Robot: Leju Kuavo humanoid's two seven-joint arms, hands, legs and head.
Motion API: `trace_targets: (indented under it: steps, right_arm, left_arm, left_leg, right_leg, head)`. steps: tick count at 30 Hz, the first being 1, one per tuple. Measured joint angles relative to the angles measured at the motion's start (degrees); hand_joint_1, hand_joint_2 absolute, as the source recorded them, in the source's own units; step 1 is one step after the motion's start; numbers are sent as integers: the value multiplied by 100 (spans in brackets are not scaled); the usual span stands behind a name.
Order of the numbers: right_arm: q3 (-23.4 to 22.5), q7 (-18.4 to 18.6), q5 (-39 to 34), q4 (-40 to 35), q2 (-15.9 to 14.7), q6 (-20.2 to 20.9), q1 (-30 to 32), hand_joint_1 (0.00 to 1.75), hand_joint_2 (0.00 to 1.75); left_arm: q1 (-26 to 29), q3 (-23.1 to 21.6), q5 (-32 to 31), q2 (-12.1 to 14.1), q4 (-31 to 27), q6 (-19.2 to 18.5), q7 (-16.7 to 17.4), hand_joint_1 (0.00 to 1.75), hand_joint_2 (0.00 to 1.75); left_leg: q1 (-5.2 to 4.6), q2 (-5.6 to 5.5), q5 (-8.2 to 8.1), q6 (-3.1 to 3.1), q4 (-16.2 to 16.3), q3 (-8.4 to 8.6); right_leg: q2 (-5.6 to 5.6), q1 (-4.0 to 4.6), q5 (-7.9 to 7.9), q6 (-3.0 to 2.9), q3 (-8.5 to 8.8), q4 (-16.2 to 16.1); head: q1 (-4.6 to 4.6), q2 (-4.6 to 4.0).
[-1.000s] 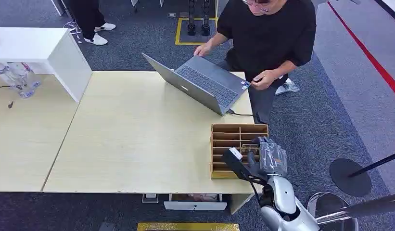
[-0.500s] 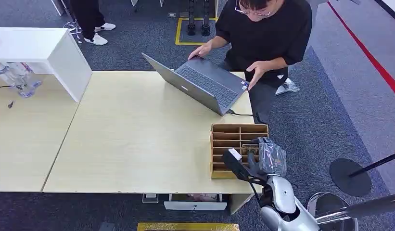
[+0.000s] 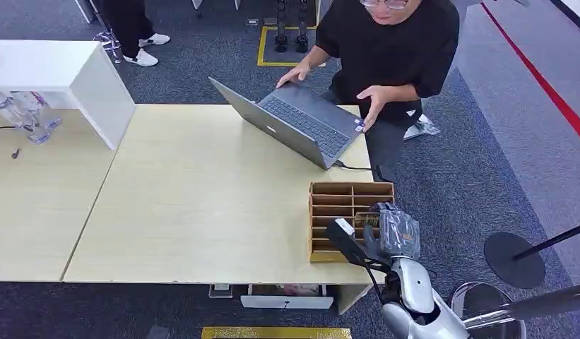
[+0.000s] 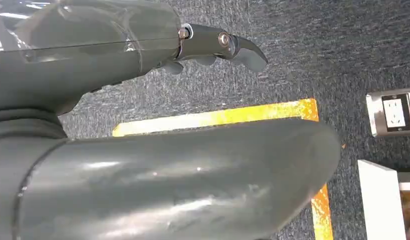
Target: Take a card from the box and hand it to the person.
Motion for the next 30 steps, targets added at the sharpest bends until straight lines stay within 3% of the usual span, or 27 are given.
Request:
trace_targets:
  steps: [1, 8, 9, 11, 30]
  right_arm:
    - [-2, 0, 0, 0, 0, 0, 0, 82, 175]
    - [0, -98, -326, 4, 4, -72, 2, 103, 175]
    - [0, -98, -330, 4, 4, -77, 5, 115, 175]
    - [0, -98, -330, 4, 4, -92, 5, 120, 175]
    - [22, -96, -350, 22, 4, -177, -2, 119, 175]
  left_arm:
    - [0, 0, 0, -2, 0, 0, 0, 0, 0]
    - [1, 2, 0, -2, 0, 0, -26, 0, 0]
    - [1, 0, 0, -2, 0, 0, -28, 0, 0]
    - [1, 2, 0, -2, 0, 0, -39, 0, 0]
    - [1, 0, 0, -2, 0, 22, -33, 0, 0]
  left_leg:
    - [0, 0, 0, 0, 0, 0]
    - [0, 0, 0, 0, 0, 0]
    - [0, 0, 0, 0, 0, 0]
    - [0, 0, 0, 0, 0, 0]
    - [0, 0, 0, 0, 0, 0]
  right_leg:
    - [0, 0, 0, 0, 0, 0]
    - [0, 0, 0, 0, 0, 0]
    - [0, 0, 0, 0, 0, 0]
    - [0, 0, 0, 0, 0, 0]
    - [0, 0, 0, 0, 0, 0]
  head:
    - [0, 0]
    - [0, 0]
    - [0, 0]
    - [0, 0]
    - [0, 0]
